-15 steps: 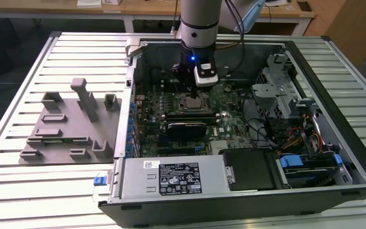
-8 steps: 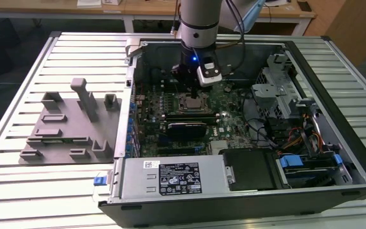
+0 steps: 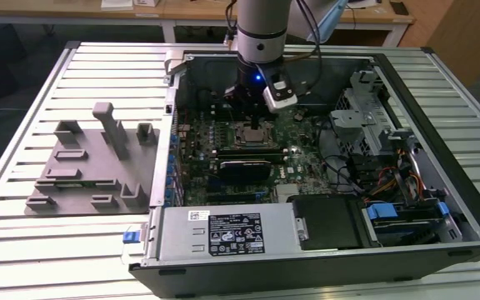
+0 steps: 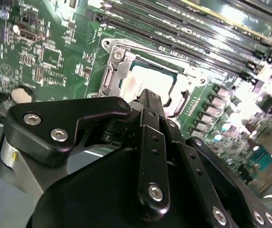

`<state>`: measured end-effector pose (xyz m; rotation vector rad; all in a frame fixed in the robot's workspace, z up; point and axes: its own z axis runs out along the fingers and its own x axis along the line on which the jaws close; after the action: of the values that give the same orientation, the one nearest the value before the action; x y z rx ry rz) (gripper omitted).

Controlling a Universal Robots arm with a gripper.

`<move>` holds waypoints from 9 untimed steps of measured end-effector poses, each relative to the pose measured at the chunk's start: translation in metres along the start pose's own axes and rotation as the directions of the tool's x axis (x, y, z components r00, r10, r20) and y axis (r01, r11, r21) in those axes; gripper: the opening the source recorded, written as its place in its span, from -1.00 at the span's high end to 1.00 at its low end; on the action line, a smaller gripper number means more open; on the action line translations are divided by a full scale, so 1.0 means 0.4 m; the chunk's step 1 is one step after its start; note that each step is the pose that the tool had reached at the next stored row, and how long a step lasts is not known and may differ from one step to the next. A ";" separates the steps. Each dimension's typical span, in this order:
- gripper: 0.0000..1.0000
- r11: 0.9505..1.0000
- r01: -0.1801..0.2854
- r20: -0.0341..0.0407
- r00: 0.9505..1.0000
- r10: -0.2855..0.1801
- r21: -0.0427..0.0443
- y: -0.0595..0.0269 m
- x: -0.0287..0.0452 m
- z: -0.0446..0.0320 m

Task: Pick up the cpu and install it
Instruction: 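Close the cpu cover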

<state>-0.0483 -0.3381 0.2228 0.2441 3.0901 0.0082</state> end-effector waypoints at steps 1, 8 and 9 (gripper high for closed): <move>0.79 1.000 0.015 0.000 1.000 -0.015 0.000 0.000 0.000 0.000; 0.79 0.994 0.113 0.000 0.994 -0.113 0.003 0.000 0.000 0.001; 0.79 0.992 0.126 0.000 0.992 -0.126 0.003 0.000 0.000 0.001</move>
<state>-0.0483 -0.3381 0.2225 0.0492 3.0991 -0.0001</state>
